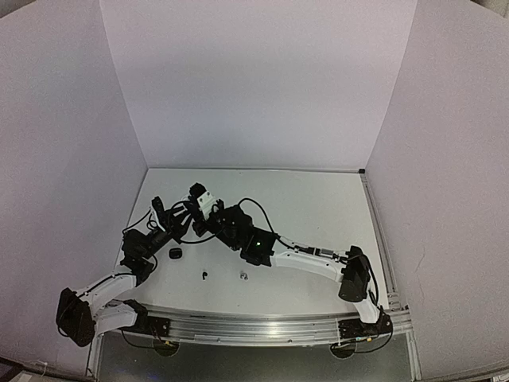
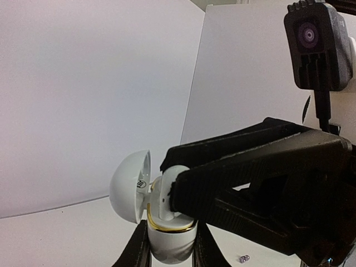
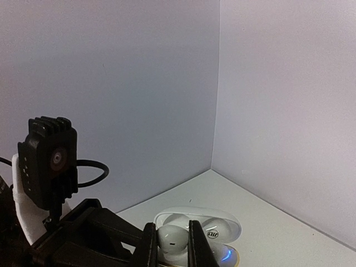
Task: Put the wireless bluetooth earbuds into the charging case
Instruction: Insert the left earbud into the left side groove of the charging case, then close the charging case with the earbuds.
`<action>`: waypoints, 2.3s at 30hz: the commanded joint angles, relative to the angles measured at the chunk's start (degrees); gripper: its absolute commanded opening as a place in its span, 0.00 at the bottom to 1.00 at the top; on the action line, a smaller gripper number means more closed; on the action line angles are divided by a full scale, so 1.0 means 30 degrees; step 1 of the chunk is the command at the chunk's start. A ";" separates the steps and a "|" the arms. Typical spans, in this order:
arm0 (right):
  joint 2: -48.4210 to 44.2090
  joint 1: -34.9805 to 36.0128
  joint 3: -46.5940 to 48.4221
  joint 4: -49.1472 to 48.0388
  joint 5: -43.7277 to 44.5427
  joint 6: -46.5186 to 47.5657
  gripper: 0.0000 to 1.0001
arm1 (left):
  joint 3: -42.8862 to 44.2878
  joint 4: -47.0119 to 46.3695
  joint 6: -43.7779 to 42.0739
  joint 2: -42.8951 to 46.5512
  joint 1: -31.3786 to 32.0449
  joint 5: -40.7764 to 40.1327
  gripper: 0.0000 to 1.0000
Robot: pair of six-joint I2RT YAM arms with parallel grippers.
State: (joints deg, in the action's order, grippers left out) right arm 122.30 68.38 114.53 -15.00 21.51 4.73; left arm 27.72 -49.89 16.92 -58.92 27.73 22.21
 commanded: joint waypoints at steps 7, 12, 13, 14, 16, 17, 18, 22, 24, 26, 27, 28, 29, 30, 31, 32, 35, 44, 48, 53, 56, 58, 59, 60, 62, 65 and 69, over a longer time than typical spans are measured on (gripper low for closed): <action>0.0006 -0.0040 0.0309 0.0927 0.0210 -0.0031 0.09 | 0.0268 -0.1340 -0.0173 0.0304 0.0016 -0.0217 0.00; -0.0049 -0.0056 0.0696 0.1299 -0.0048 -0.0081 0.23 | 0.0338 -0.1221 -0.0125 0.0213 0.0027 0.0000 0.00; -0.0062 -0.0050 0.0770 0.1342 -0.0104 -0.0078 0.24 | 0.0357 -0.1152 -0.0108 0.0195 0.0018 0.0068 0.00; -0.0091 -0.0046 0.0839 0.1382 -0.0166 -0.0081 0.24 | 0.0378 -0.1076 -0.0103 0.0173 0.0016 0.0143 0.00; -0.0160 -0.0048 0.0961 0.1437 -0.0249 -0.0075 0.25 | 0.0392 -0.0966 -0.0103 0.0207 0.0016 0.0205 0.00; -0.0192 -0.0053 0.1016 0.1461 -0.0257 -0.0074 0.26 | 0.0399 -0.0891 -0.0103 0.0220 0.0016 0.0221 0.00; -0.0240 -0.0055 0.1057 0.1482 -0.0278 -0.0085 0.27 | 0.0404 -0.0843 -0.0103 0.0234 0.0016 0.0246 0.00; -0.0390 -0.0054 0.1517 0.1704 -0.0800 -0.0054 0.32 | 0.0446 -0.0605 -0.0083 0.0226 0.0017 0.0406 0.00; -0.0454 -0.0038 0.1810 0.1933 -0.1007 -0.0029 0.36 | 0.0458 -0.0498 -0.0012 0.0237 0.0016 0.0406 0.00; -0.0584 -0.0052 0.1984 0.2132 -0.1073 0.0020 0.40 | 0.0458 -0.0433 0.0036 0.0243 0.0016 0.0462 0.00; -0.0680 -0.0047 0.2013 0.2183 -0.1059 0.0061 0.42 | 0.0457 -0.0397 0.0043 0.0241 0.0016 0.0481 0.00; -0.0785 -0.0048 0.2022 0.2240 -0.1050 0.0091 0.44 | 0.0468 -0.0329 0.0044 0.0233 0.0016 0.0516 0.00; -0.0919 -0.0040 0.2030 0.2296 -0.1047 0.0113 0.47 | 0.0464 -0.0242 0.0061 0.0240 0.0016 0.0545 0.00; -0.1035 -0.0037 0.2064 0.2364 -0.1082 0.0136 0.49 | 0.0457 -0.0152 0.0072 0.0262 0.0026 0.0623 0.00; -0.1166 -0.0051 0.2107 0.2484 -0.1163 0.0148 0.51 | 0.0456 -0.0051 0.0084 0.0269 0.0027 0.0765 0.00; -0.1267 -0.0058 0.2199 0.2750 -0.1317 0.0171 0.52 | 0.0456 0.0020 0.0118 0.0272 0.0019 0.0965 0.00; -0.1622 -0.0075 0.2997 0.4231 -0.1759 -0.0085 0.56 | 0.0485 0.0495 0.0307 0.0257 0.0015 0.1847 0.00; -0.3972 -0.1162 0.3668 1.1216 -0.3462 -0.4931 0.60 | 0.1027 0.2705 -0.1823 -0.0120 -0.0012 0.6758 0.00; -0.4387 -0.2273 0.2836 1.2763 -0.5135 -0.7425 0.58 | 0.1534 0.3558 -0.3121 -0.0517 -0.0013 0.8813 0.00; -0.4053 -0.2577 0.2301 1.4021 -0.4887 -0.8703 0.50 | 0.2145 0.4274 -0.5086 -0.0925 -0.0013 1.0759 0.00; -0.3885 -0.3081 0.2144 1.4074 -0.5759 -1.0047 0.40 | 0.2422 0.5106 -0.6814 -0.1037 -0.0011 1.1825 0.00; -0.3722 -0.3207 0.2044 1.4114 -0.6287 -1.0727 0.37 | 0.2630 0.5793 -0.7902 -0.1086 -0.0006 1.2088 0.00; -0.3569 -0.3215 0.2036 1.4130 -0.6628 -1.1056 0.37 | 0.2704 0.5996 -0.8199 -0.1078 -0.0011 1.2132 0.00; -0.3382 -0.3221 0.2025 1.4144 -0.7113 -1.1295 0.36 | 0.2738 0.6100 -0.8410 -0.1112 -0.0013 1.2121 0.00; -0.2948 -0.3223 0.2145 1.4171 -0.8655 -1.1787 0.33 | 0.2769 0.6066 -0.8487 -0.1197 -0.0013 1.1890 0.00; -0.2530 -0.3203 0.2210 1.4260 -0.9806 -1.2259 0.31 | 0.2754 0.5829 -0.8175 -0.1189 -0.0002 1.1445 0.00; -0.2567 -0.3138 0.1937 1.4310 -1.0274 -1.2458 0.29 | 0.2842 0.5517 -0.7675 -0.1235 -0.0013 1.0906 0.00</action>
State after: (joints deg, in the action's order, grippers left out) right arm 114.18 58.81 120.56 27.57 -4.54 -30.06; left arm 33.35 -32.35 -6.17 -62.39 27.70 55.98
